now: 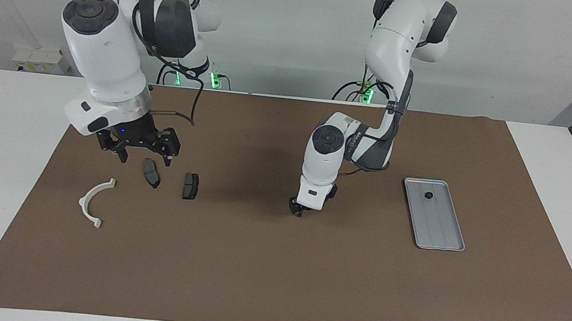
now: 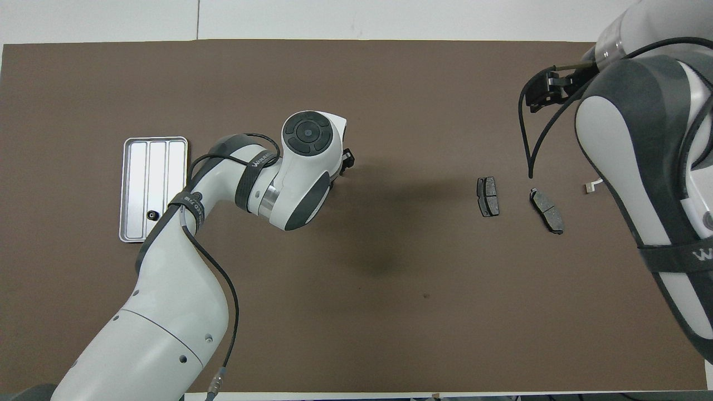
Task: Pick bearing gear from pile to tray
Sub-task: 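Grasp the second gear with the left gripper while the right gripper retracts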
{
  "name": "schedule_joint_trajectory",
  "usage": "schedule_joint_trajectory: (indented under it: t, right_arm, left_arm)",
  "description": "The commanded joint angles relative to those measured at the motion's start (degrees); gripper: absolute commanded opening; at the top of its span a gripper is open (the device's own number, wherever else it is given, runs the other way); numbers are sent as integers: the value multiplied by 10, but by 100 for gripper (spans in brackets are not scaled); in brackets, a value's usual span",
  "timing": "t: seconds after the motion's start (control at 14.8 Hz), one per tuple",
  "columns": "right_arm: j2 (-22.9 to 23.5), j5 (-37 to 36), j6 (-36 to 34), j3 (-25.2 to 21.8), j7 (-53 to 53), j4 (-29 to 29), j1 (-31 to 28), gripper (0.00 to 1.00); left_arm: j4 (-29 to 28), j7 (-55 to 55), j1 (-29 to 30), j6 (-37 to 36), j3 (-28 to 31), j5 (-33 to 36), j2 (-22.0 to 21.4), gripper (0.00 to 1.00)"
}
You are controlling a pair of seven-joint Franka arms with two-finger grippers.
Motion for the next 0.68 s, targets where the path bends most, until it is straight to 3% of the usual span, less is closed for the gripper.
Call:
schedule_joint_trajectory:
  t: [0.0, 0.61]
  right_arm:
    - [-79, 26, 7, 1, -57, -88, -31, 100]
    - [-236, 39, -5, -30, -80, -198, -39, 100]
  left_arm:
    - [7, -24, -14, -14, 9, 14, 4, 76]
    - [-8, -24, -16, -5, 8, 14, 2, 54]
